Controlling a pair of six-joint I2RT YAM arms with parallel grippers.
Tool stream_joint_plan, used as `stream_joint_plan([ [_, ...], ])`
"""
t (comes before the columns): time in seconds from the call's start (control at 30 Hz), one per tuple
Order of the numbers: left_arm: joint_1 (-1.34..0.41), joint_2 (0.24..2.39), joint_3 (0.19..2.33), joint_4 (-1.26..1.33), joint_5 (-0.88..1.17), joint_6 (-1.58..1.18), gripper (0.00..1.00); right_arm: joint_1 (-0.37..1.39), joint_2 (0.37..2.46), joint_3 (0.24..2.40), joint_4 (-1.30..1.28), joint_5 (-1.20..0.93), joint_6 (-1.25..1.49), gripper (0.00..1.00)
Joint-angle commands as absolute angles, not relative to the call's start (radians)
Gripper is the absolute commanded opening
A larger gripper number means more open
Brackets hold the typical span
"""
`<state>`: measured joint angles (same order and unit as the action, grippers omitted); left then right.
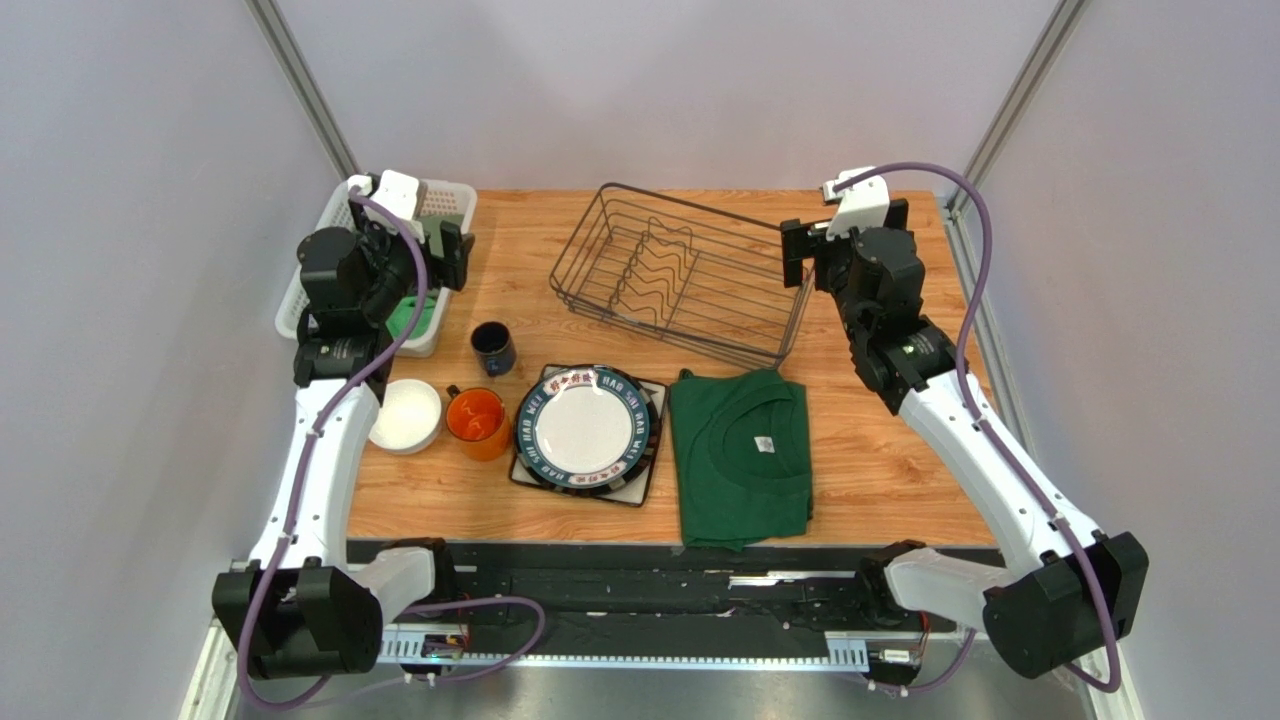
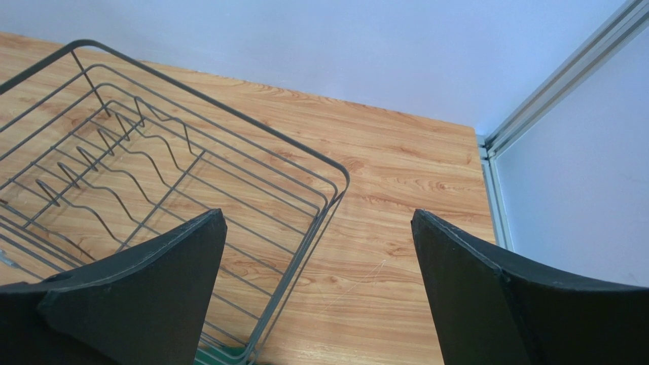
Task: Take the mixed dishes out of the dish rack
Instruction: Reset both arms
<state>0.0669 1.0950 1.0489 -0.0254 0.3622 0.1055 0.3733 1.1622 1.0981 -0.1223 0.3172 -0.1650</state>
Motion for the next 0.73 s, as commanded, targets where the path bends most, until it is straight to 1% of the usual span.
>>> stream_joint_plan([
  [0.0, 0.071, 1.057, 1.025, 0.086, 0.356, 0.078, 0.89, 0.402, 1.111, 1.097, -0.008, 0.373, -0.201, 1.00],
  [0.2, 0.071, 1.023, 0.988, 0.094, 0.347, 0.083, 0.89, 0.448, 1.094, 1.058, 0.057, 0.429, -0.252, 1.00],
  [0.7, 0.068, 1.019, 0.988, 0.078, 0.350, 0.089, 0.89, 0.453, 1.068, 1.023, 0.071, 0.430, -0.262, 1.00],
])
